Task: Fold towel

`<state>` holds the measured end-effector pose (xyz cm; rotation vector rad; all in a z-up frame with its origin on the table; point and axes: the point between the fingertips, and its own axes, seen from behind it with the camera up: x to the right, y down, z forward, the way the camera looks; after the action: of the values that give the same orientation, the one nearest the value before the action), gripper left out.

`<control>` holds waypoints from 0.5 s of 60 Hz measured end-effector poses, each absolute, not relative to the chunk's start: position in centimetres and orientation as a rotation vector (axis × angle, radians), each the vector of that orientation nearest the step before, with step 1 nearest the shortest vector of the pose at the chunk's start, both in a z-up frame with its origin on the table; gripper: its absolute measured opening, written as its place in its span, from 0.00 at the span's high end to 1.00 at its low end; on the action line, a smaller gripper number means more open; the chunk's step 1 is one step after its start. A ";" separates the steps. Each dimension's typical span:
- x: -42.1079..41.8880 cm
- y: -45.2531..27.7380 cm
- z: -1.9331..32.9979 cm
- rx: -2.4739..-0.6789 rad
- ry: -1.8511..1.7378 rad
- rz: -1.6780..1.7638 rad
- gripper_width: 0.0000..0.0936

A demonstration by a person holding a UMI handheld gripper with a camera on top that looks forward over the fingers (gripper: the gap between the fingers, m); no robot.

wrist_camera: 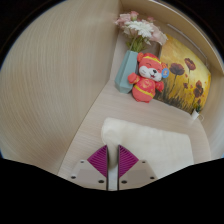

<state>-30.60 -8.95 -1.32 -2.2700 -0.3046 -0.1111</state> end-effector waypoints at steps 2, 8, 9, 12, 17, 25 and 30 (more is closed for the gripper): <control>-30.6 -8.9 -1.4 -2.282 -0.298 -0.109 0.90; -30.6 -8.9 -1.2 -2.320 -0.337 -0.094 0.95; -30.5 -9.0 -1.1 -2.326 -0.341 -0.083 0.95; -30.2 -9.1 0.7 -2.315 -0.334 -0.047 0.95; -27.6 -8.4 5.4 -2.237 -0.294 -0.055 0.95; -20.0 -7.1 12.0 -2.152 -0.197 -0.103 0.95; -14.1 -6.6 13.5 -2.121 -0.154 -0.157 0.95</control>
<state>-14.15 -6.58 13.51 -2.1213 -0.1540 -0.1566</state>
